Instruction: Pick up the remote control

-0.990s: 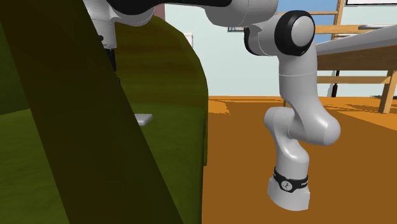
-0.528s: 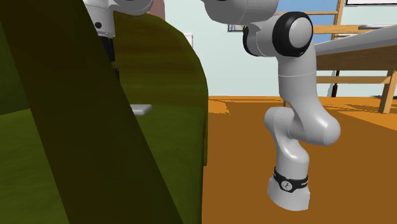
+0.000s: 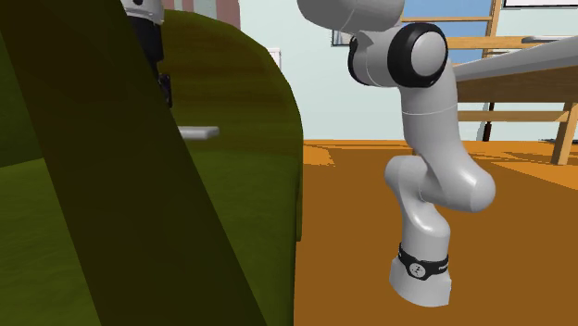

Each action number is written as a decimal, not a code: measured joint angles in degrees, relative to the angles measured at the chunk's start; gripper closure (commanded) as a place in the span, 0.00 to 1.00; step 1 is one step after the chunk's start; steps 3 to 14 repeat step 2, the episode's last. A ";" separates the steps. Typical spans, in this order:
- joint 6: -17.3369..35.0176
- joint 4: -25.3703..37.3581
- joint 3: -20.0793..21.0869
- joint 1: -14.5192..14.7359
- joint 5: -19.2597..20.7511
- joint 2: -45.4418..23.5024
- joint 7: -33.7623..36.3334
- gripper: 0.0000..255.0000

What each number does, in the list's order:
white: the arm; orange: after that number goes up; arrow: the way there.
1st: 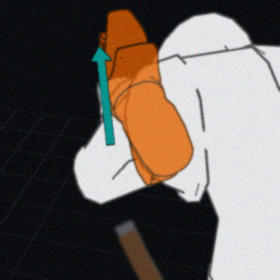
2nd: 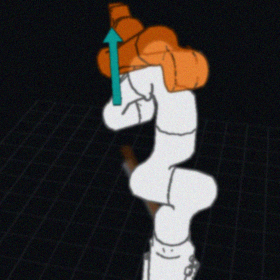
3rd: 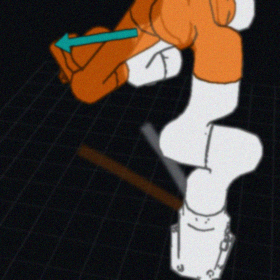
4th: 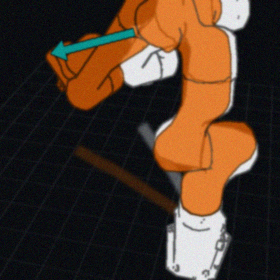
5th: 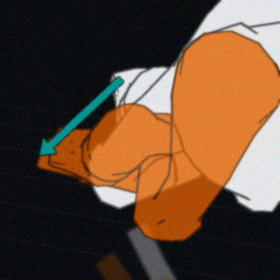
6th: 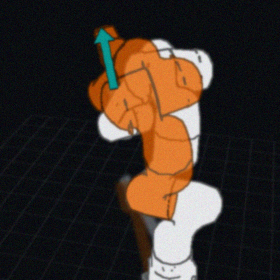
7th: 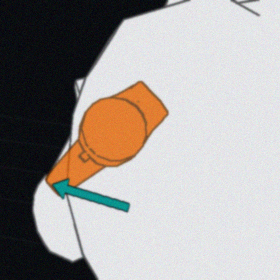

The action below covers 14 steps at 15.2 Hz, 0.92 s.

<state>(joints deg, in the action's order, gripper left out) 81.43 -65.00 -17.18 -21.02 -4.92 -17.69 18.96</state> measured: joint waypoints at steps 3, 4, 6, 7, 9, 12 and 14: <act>-1.53 2.08 -0.03 -0.24 -0.19 -0.58 -0.04 1.00; -1.53 2.08 -0.03 -0.24 -0.19 -0.58 -0.04 1.00; -1.53 2.08 -0.03 -0.24 -0.19 -0.58 -0.04 1.00; -1.53 2.08 -0.03 -0.24 -0.19 -0.58 -0.04 1.00; -1.53 2.08 -0.03 -0.24 -0.19 -0.58 -0.04 1.00; -1.53 2.08 -0.03 -0.24 -0.19 -0.58 -0.04 1.00; -1.53 2.08 -0.03 -0.24 -0.19 -0.58 -0.04 1.00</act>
